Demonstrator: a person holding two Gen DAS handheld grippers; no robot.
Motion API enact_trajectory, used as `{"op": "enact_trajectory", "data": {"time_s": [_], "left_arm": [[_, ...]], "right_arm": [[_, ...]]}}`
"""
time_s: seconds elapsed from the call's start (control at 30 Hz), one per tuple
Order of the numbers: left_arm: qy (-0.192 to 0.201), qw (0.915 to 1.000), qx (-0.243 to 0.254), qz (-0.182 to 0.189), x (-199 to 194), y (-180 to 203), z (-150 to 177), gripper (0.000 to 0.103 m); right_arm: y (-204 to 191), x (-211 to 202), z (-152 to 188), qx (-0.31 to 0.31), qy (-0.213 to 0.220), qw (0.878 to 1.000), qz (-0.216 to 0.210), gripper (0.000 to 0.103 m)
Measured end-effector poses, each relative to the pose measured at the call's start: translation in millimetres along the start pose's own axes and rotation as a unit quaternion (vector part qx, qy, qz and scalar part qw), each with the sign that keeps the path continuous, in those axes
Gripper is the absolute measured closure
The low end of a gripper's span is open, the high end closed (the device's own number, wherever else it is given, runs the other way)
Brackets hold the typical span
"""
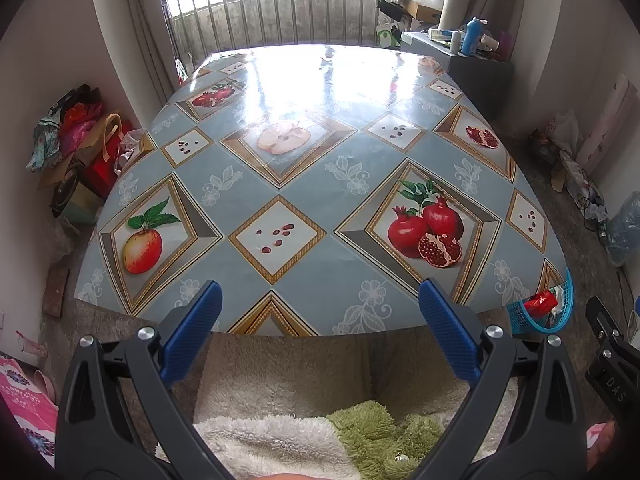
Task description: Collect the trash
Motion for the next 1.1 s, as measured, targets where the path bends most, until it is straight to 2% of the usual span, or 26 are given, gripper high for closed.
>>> {"op": "enact_trajectory", "data": {"time_s": [1.1], "left_arm": [[-0.003,1.0,0.001,-0.001,-0.1,0.1,0.2,0.009]], "right_arm": [[0.4,0.0,-1.7,0.005,0.001,1.0,-0.002,0.006]]}}
Point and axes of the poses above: each gripper's, at about its wrist camera, not at the fingertips, and x roughly the way its jaws point, y to its right, z to its underside, the point moved 1 cm from there along x, roughly the way its jaws point, and after that the axes turned 9 degrees about -y, right-handed, at the moved point
